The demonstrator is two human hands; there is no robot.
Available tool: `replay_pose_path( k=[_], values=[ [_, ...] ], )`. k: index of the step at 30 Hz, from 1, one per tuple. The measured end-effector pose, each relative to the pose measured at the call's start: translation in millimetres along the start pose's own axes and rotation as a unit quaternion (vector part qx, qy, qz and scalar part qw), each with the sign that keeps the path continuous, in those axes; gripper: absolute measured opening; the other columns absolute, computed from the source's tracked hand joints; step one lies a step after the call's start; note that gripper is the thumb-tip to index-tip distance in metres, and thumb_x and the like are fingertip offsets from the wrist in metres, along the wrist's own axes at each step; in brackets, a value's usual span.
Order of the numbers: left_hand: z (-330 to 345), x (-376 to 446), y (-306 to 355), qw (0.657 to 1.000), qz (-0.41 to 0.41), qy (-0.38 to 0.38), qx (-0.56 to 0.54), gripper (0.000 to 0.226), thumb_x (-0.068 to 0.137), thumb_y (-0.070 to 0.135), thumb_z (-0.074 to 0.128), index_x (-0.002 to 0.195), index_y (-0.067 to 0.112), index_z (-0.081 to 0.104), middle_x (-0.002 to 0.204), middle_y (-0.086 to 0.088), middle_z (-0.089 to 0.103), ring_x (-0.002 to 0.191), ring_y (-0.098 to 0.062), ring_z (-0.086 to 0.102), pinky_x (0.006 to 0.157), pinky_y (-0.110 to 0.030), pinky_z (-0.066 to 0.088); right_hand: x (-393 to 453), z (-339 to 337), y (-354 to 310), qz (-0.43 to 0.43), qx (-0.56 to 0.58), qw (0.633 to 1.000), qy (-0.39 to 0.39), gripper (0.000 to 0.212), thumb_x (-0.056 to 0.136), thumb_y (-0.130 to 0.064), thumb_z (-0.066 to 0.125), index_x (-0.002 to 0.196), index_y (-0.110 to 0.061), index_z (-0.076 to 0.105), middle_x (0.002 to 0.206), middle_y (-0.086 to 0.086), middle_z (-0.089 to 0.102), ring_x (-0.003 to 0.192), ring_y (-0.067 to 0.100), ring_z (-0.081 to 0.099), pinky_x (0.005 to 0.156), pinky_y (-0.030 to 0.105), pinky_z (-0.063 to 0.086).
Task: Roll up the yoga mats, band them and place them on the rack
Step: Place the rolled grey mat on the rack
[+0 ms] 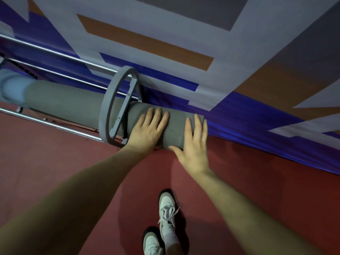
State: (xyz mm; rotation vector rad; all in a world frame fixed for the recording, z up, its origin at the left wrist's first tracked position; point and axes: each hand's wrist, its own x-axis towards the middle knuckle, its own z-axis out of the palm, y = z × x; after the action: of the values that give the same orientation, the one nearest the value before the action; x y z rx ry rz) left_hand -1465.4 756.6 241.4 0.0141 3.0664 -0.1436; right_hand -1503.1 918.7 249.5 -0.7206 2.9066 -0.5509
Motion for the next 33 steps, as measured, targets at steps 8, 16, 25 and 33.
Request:
replay_pose_path(
  k=[8,16,25,33],
  values=[
    [15.6,0.3,11.4,0.999,-0.012,-0.012,0.027,0.053,0.083,0.023,0.041,0.134,0.009,0.034,0.124,-0.015,0.062,0.112,-0.034,0.061,0.082,-0.037,0.051,-2.4,19.8,10.4,0.050,0.151,0.987,-0.031,0.105,0.068,-0.034,0.083,0.148,-0.004,0.023,0.155,0.012,0.014,0.145,0.032,0.003,0.118,0.043,0.010],
    [5.6,-0.6,-10.7,0.995,-0.032,-0.081,0.042,0.068,0.090,0.018,0.048,0.149,0.004,0.016,0.148,-0.024,0.033,0.136,-0.041,0.033,0.103,-0.045,0.036,6.6,35.7,-9.3,0.047,0.196,0.979,-0.026,0.104,0.071,-0.031,0.082,0.149,-0.002,0.020,0.155,0.010,0.013,0.145,0.030,0.000,0.118,0.035,0.005],
    [-8.4,-2.0,-32.2,0.980,-0.007,-0.123,0.157,0.076,0.094,0.029,0.045,0.148,-0.001,0.000,0.152,-0.023,0.020,0.138,-0.036,0.027,0.110,-0.039,0.026,20.6,43.2,-28.8,0.000,0.147,0.987,-0.063,0.092,0.084,-0.028,0.070,0.148,0.005,0.013,0.156,0.017,0.005,0.145,0.038,-0.008,0.117,0.037,-0.002],
    [-16.6,1.2,-17.6,0.975,-0.077,-0.207,0.035,0.079,0.096,0.022,0.043,0.149,0.006,-0.013,0.157,-0.018,-0.004,0.146,-0.035,0.000,0.117,-0.043,0.010,21.1,39.6,-25.8,-0.025,0.015,0.997,-0.074,0.089,0.084,-0.036,0.067,0.147,0.005,0.020,0.154,0.025,0.014,0.143,0.045,0.002,0.119,0.052,0.006]
  ],
)
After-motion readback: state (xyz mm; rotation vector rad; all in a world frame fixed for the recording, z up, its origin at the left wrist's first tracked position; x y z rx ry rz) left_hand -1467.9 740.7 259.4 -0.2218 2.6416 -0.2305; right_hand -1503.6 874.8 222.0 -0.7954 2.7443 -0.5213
